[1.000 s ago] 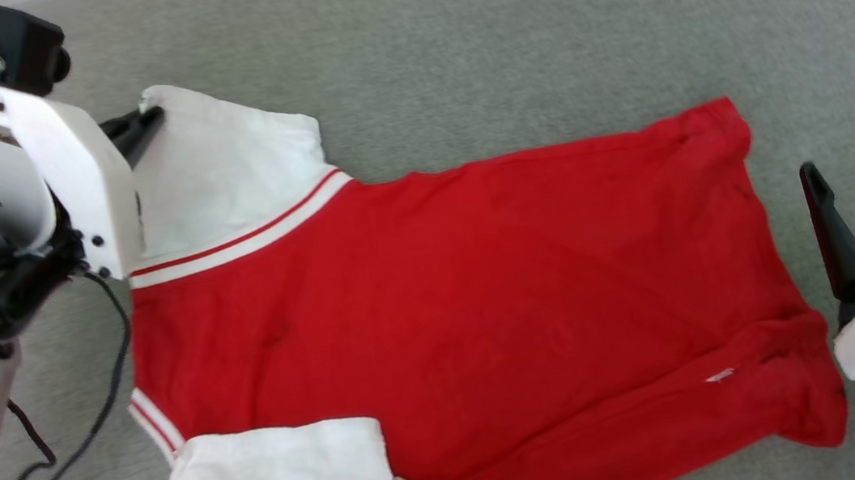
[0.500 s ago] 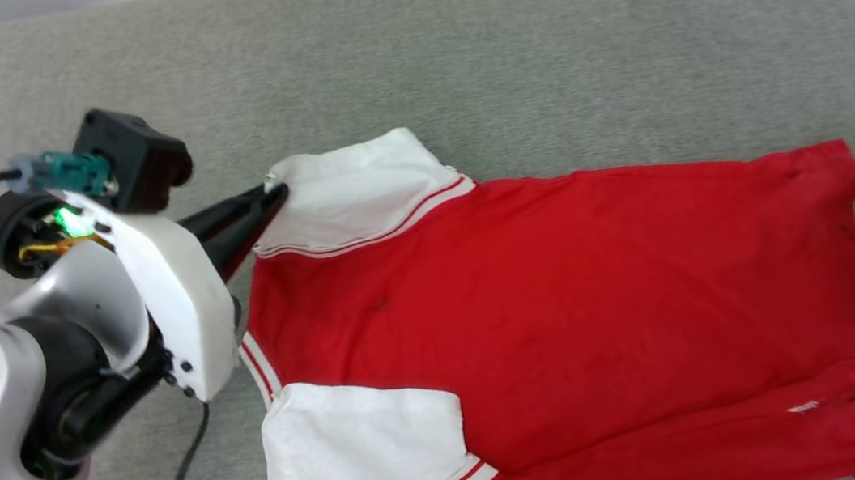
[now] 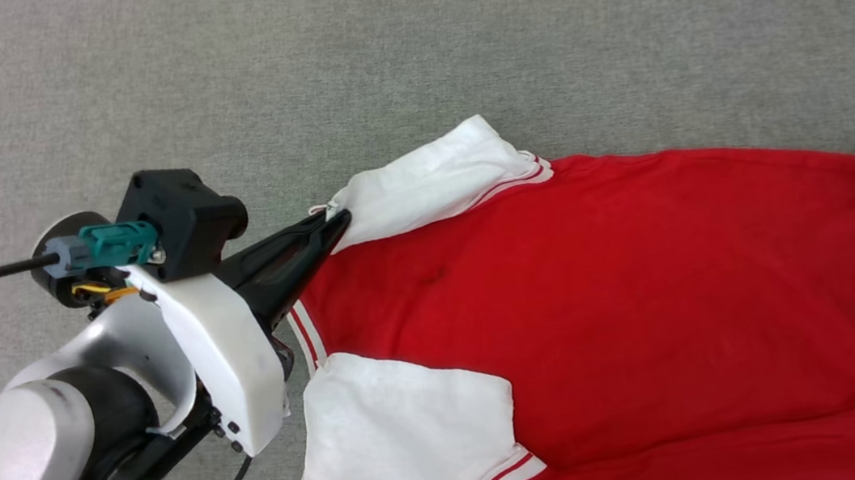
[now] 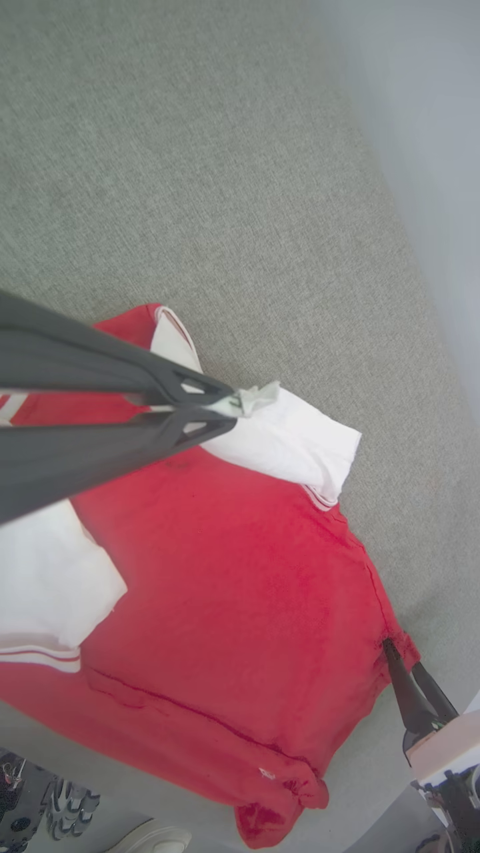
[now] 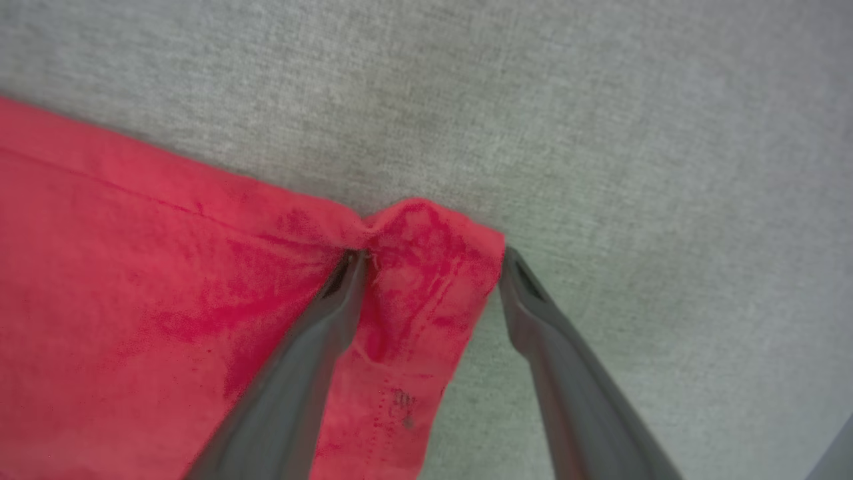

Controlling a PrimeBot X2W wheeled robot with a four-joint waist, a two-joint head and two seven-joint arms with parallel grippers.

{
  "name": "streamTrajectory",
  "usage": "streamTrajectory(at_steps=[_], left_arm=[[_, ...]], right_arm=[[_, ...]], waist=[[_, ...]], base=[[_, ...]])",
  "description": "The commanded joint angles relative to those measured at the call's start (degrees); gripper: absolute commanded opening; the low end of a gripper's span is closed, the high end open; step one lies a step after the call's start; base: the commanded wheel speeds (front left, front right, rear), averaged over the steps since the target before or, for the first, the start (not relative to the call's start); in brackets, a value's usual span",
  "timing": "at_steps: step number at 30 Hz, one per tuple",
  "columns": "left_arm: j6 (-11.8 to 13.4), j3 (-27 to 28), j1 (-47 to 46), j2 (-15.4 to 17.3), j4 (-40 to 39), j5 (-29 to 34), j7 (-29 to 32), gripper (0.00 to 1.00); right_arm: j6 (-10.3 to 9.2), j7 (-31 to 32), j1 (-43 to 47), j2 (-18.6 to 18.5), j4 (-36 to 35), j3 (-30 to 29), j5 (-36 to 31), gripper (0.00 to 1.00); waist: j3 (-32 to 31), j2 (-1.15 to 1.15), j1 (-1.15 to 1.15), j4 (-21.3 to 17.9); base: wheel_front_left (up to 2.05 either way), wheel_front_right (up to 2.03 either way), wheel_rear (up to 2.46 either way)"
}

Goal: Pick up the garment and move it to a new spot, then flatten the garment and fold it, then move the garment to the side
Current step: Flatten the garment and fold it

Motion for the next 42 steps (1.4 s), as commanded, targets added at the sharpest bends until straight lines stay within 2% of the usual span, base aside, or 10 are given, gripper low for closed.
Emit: streamTrajectory(at_steps=[1, 5, 6, 7, 14, 24, 33, 38, 42], left_arm=[[-0.1, 0.0, 0.3, -0.3, -0.2, 0.0, -0.5, 0.00], [-0.3, -0.4, -0.7, -0.7, 0.6, 0.5, -1.4, 0.00], [-0.5, -0.6, -0.9, -0.8, 0.9, 0.6, -1.6, 0.00], [-0.6, -0.8, -1.1, -1.0, 1.2, 0.7, -1.7, 0.00], [-0.4, -1.1, 0.2, -1.4, 4.2, 0.7, -3.5, 0.00], [1.4, 0.1, 4.1, 0.0, 7.2, -0.9, -4.5, 0.00], [5.7, 1.4, 14.3, 2.8, 4.9, -3.3, -5.3, 0.00], [8.2, 1.6, 22.5, 4.4, 3.4, -5.5, -6.0, 0.00], [9.0, 0.9, 28.3, 5.8, 3.8, -6.0, -6.9, 0.00]], right_arm=[[-0.02, -0.1, 0.0, 0.8, 1.3, 1.1, 0.1, 1.00], [-0.02, -1.5, 1.7, 0.9, 5.0, 3.9, -0.2, 1.00], [-0.02, -2.3, 1.8, 1.0, 5.6, 4.4, 0.0, 0.39], [-0.02, -3.4, 1.6, 1.2, 6.1, 4.6, 0.2, 0.00], [-0.02, -7.6, 1.0, 0.4, 8.8, 2.5, 1.9, 0.00], [-0.02, -13.0, 3.9, -1.7, 5.0, -0.6, 7.7, 0.00], [-0.02, -15.8, 16.8, 0.6, -3.0, -4.0, 13.0, 0.00], [-0.02, -17.0, 26.4, 2.4, -8.0, -5.6, 13.0, 0.00], [-0.02, -17.3, 32.3, 3.1, -9.7, -5.7, 12.6, 0.00]], waist=[[0.7, 0.00, 0.00, 0.6], [1.6, 0.00, 0.00, 1.5], [1.6, 0.00, 0.00, 1.7], [1.6, 0.00, 0.00, 1.8], [-1.8, 0.00, 0.00, 0.9], [-10.6, 0.00, 0.00, -1.2], [-17.4, 0.00, 0.00, -2.3], [-18.6, 0.00, 0.00, -2.8], [-18.5, 0.00, 0.00, -3.1]], base=[[0.00, 0.00, 0.00], [0.00, 0.00, 0.00], [0.00, 0.00, 0.00], [0.00, 0.00, 0.00], [0.00, 0.00, 0.00], [0.00, 0.00, 0.00], [0.00, 0.00, 0.00], [0.00, 0.00, 0.00], [0.00, 0.00, 0.00]])
